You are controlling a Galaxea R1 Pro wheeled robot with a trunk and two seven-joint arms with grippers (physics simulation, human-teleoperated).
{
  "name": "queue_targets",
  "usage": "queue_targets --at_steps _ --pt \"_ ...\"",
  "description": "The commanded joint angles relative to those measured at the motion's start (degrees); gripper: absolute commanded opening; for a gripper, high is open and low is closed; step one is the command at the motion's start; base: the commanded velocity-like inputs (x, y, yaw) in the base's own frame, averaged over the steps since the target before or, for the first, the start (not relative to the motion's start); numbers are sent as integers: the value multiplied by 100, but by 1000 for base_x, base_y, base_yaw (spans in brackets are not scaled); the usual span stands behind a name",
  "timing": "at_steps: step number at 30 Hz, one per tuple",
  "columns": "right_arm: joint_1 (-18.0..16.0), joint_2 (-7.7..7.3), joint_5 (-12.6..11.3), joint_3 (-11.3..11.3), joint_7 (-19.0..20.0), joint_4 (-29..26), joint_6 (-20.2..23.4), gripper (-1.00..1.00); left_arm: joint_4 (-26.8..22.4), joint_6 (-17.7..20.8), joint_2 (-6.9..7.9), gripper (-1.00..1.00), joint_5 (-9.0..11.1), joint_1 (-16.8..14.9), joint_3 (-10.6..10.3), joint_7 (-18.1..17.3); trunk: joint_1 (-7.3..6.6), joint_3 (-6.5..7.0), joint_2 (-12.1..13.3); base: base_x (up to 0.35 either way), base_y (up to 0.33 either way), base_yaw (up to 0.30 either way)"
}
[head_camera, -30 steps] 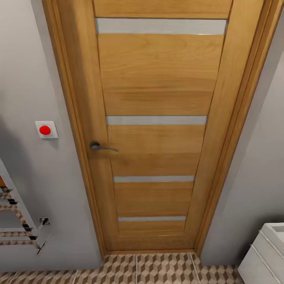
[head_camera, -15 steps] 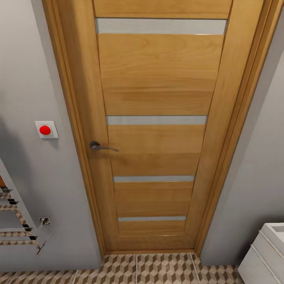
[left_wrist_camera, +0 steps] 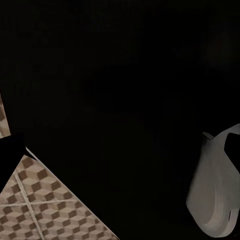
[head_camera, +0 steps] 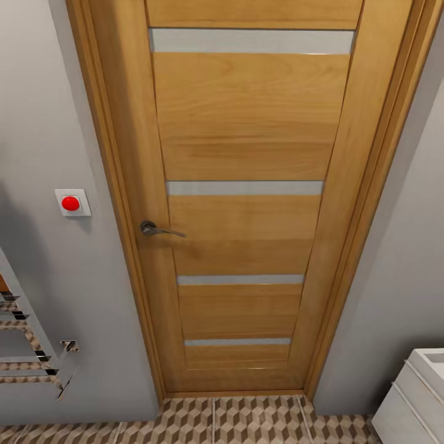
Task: Take the four mousetraps from the cabinet in the bathroom and place them on the bathroom floor. Make sure all four end up on the same floor surface, and ensure that at least two of them are either under or directly next to the same bathroom sink.
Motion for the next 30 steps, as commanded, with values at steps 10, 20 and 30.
queue_targets --at_steps 10,20,30 --pt "-2 1 1 -8 -3 -2 -8 100 -2 -3 0 100 -1 0 0 -1 0 -4 -2 0 0 0" --pt "-2 1 -8 -26 -3 -11 -27 100 -2 -11 -16 100 -1 0 -2 -1 0 -4 -2 0 0 0" --pt "-22 -2 26 31 -3 -211 -26 100 -527 -42 12 100 -19 0 -9 23 0 -4 -2 0 0 0"
